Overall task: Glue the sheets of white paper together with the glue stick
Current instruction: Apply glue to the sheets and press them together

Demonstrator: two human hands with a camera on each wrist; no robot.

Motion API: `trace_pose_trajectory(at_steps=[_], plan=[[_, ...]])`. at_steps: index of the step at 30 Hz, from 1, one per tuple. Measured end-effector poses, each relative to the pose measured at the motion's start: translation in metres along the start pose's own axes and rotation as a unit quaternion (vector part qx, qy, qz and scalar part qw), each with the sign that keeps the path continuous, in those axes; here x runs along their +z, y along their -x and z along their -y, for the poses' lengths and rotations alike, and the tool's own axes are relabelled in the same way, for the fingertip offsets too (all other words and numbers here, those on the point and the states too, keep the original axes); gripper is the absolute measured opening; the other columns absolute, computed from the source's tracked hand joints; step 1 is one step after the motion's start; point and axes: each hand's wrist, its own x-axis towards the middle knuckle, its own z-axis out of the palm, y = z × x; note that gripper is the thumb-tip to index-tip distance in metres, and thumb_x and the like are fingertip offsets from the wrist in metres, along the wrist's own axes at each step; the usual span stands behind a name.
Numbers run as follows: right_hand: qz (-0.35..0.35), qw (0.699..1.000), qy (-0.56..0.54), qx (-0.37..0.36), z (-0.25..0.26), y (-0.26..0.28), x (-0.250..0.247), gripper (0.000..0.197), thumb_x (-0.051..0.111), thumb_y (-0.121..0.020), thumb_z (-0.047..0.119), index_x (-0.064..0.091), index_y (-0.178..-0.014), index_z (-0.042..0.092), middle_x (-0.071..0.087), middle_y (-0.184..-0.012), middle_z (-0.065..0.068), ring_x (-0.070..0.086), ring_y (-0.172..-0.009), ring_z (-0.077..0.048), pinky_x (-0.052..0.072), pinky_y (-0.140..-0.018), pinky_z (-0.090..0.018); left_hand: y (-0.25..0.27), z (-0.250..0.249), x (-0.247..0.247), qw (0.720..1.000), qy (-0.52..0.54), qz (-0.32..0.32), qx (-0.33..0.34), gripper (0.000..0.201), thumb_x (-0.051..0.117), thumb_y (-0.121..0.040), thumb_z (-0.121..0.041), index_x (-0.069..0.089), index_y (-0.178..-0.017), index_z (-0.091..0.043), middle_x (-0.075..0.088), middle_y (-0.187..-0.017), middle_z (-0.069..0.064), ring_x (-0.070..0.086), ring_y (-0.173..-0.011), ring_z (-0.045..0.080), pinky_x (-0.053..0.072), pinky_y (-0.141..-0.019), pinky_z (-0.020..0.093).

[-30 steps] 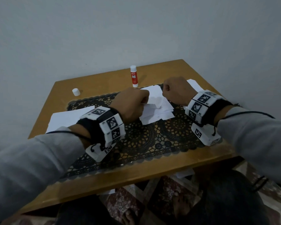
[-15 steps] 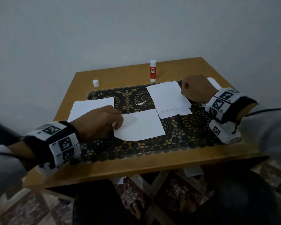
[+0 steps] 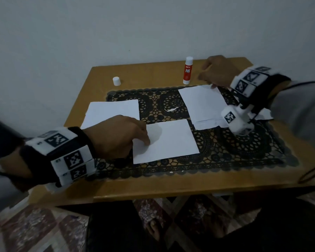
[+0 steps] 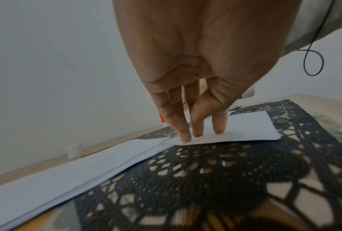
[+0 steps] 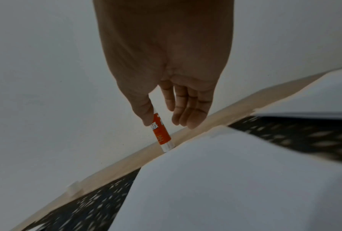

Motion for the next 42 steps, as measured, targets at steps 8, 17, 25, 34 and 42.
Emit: trace_pose_trajectory(at_steps=[8, 17, 25, 34, 42], plan=[[0.050, 0.991, -0.096, 0.079, 0.010, -0.048, 0.027, 0.026, 0.076, -0.079, 0.022, 0.069, -0.095, 0.004, 0.066, -0.083, -0.017, 0.057, -0.070, -0.021, 0.054, -0.068, -0.035, 0.000, 0.001, 0.002, 1.000, -0.014, 0.003, 0.014, 0.053, 0.051, -0.078, 0.000, 0.067, -0.120, -0.028, 0.061, -0.127, -0.007, 0.058, -0.114, 0.017, 0.046, -0.099, 0.035], [-0.029, 0.996, 0.055, -0.065, 0.037, -0.020, 0.029, 0.021, 0.069, -0.080, 0.027, 0.064, -0.082, 0.007, 0.060, -0.078, -0.008, 0.056, -0.070, -0.019, 0.042, -0.057, -0.025, 0.015, -0.021, 0.008, 0.990, -0.108, 0.088, -0.013, 0.055, 0.033, -0.091, -0.036, 0.040, -0.142, -0.018, 0.038, -0.149, 0.006, 0.043, -0.131, 0.022, 0.037, -0.108, 0.036], [0.152, 0.947, 0.193, -0.207, 0.092, 0.064, 0.041, 0.036, 0.056, -0.095, 0.039, 0.060, -0.076, 0.009, 0.058, -0.063, -0.004, 0.053, -0.053, -0.020, 0.038, -0.051, -0.025, 0.033, -0.041, 0.024, 0.993, -0.086, 0.054, -0.059, 0.074, 0.006, -0.088, -0.051, 0.026, -0.147, -0.010, 0.018, -0.153, 0.010, 0.023, -0.137, 0.026, 0.018, -0.116, 0.032], [0.128, 0.963, 0.159, -0.177, 0.105, 0.110, 0.086, 0.032, 0.063, -0.080, 0.017, 0.040, -0.059, 0.009, 0.043, -0.057, -0.004, 0.037, -0.050, -0.017, 0.026, -0.044, -0.027, 0.037, -0.047, 0.022, 0.992, -0.079, 0.082, -0.055, 0.079, 0.015, -0.086, -0.055, 0.018, -0.149, -0.009, 0.011, -0.156, 0.012, 0.024, -0.136, 0.028, 0.023, -0.114, 0.035], [0.132, 0.949, 0.107, -0.266, 0.111, 0.105, 0.100, 0.033, 0.068, -0.078, 0.022, 0.044, -0.061, 0.010, 0.050, -0.061, -0.001, 0.042, -0.054, -0.014, 0.027, -0.048, -0.024, 0.035, -0.044, 0.028, 0.993, -0.084, 0.071, -0.045, 0.070, 0.025, -0.097, -0.052, 0.014, -0.151, -0.008, 0.011, -0.158, 0.014, 0.018, -0.142, 0.026, 0.015, -0.119, 0.033]])
